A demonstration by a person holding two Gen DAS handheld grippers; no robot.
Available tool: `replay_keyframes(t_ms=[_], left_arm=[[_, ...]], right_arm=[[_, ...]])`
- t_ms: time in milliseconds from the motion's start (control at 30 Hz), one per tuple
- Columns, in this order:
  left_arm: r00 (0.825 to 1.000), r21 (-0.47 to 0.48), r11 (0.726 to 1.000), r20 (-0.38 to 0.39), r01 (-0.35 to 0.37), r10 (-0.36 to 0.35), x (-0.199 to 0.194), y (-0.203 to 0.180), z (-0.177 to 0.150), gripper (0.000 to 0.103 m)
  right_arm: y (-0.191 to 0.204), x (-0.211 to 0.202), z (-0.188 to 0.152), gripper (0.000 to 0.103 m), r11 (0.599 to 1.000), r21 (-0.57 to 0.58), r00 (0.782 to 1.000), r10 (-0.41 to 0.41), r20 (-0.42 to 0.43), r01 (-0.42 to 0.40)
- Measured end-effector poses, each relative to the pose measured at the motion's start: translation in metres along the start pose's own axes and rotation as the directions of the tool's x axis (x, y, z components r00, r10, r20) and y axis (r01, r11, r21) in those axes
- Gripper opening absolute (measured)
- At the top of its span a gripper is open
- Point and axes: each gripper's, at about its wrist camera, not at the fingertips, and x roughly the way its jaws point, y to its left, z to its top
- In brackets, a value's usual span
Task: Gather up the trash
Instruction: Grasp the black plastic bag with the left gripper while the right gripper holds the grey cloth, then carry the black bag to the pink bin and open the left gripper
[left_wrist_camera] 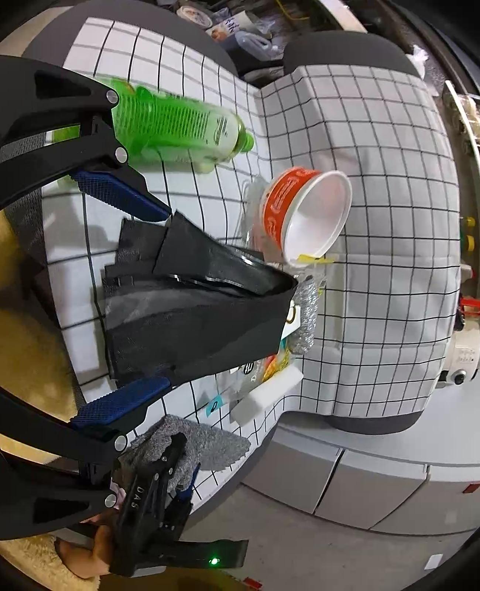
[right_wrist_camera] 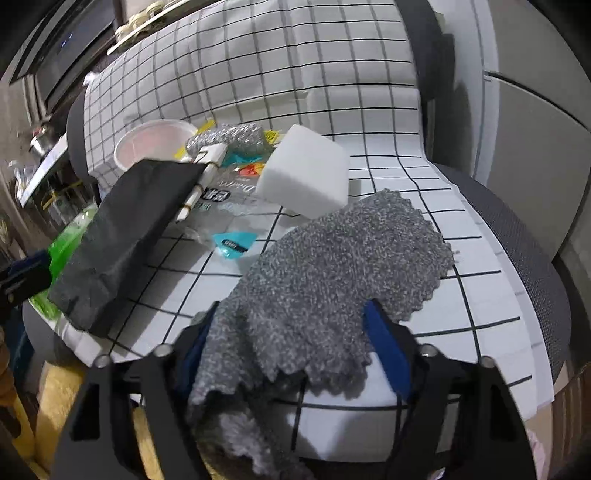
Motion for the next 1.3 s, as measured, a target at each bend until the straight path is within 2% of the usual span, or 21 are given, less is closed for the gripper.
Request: replay_keyframes(t_ms=[33,67,133,233,367,467,600,767,933,1033,1167,1200,1267,1300], left_arm=[[1.000,-0.001,1.000,-0.007,-0.002,0.002,0.003,-0.001,0.001,0.085],[1.000,-0.002,1.000,-0.012,-0.011,0.011,0.006,-0.003,0.001,0.085],[1.000,0.010,1.000,-0.008,-0.027,0.027,0.009,-0.009,0.002,0.085],[0.999,0.061,0.997,-0.010,-0.050,0.051,0.013,-0.024,0.005,0.087],[0.996,0.045,0.995,0.005,-0.090,0.089,0.013,-0.031,0.010,0.087],[0.995,0.125,0.988,0.044,-0.091,0.087,0.008,-0.053,0.009,0.087],[0.995,0.179,0.979,0.026,-0.098,0.095,0.023,-0.071,0.008,0.087],[0.981,0.200,0.961,0.017,-0.191,0.191,0.047,-0.073,0.003,0.087],[0.977,0.180,0.964,-0.053,-0.194,0.206,0.068,-0.059,-0.006,0.087],[0.980,0.159,0.971,-0.059,-0.181,0.192,0.072,-0.051,-0.009,0.085],[0.983,0.119,0.979,-0.054,-0.167,0.174,0.068,-0.041,-0.007,0.057],[0.986,0.107,0.983,-0.055,-0.150,0.156,0.066,-0.039,-0.007,0.053],[0.991,0.091,0.988,-0.045,-0.124,0.128,0.059,-0.035,-0.006,0.031],[0.992,0.085,0.990,-0.039,-0.115,0.118,0.056,-0.034,-0.005,0.027]], right_arm=[[0.002,0.000,-0.001,0.031,0.999,0.008,0.999,0.033,-0.002,-0.033],[0.004,-0.002,-0.002,0.025,0.999,0.006,0.999,0.039,0.005,-0.039],[0.013,-0.008,-0.001,0.020,1.000,-0.026,0.999,0.018,0.039,-0.017],[0.019,-0.027,0.003,0.020,0.999,-0.038,0.994,0.003,0.110,0.002],[0.018,-0.050,0.012,0.020,0.998,-0.033,0.983,-0.050,0.174,0.056],[0.007,-0.062,0.013,0.020,0.996,0.013,0.976,-0.094,0.196,0.094],[-0.009,-0.069,0.009,0.020,0.991,0.061,0.972,-0.128,0.198,0.118],[-0.013,-0.070,-0.002,0.021,0.991,0.070,0.976,-0.126,0.178,0.115],[-0.013,-0.071,-0.004,0.021,0.992,0.069,0.977,-0.114,0.178,0.104],[-0.010,-0.072,-0.004,0.021,0.992,0.059,0.976,-0.117,0.181,0.109],[-0.008,-0.075,-0.005,0.021,0.993,0.054,0.976,-0.118,0.181,0.110],[-0.008,-0.076,-0.005,0.021,0.993,0.052,0.976,-0.118,0.181,0.110],[-0.004,-0.081,-0.005,0.021,0.992,0.047,0.974,-0.124,0.189,0.117],[-0.002,-0.083,-0.005,0.021,0.992,0.044,0.973,-0.126,0.193,0.120]])
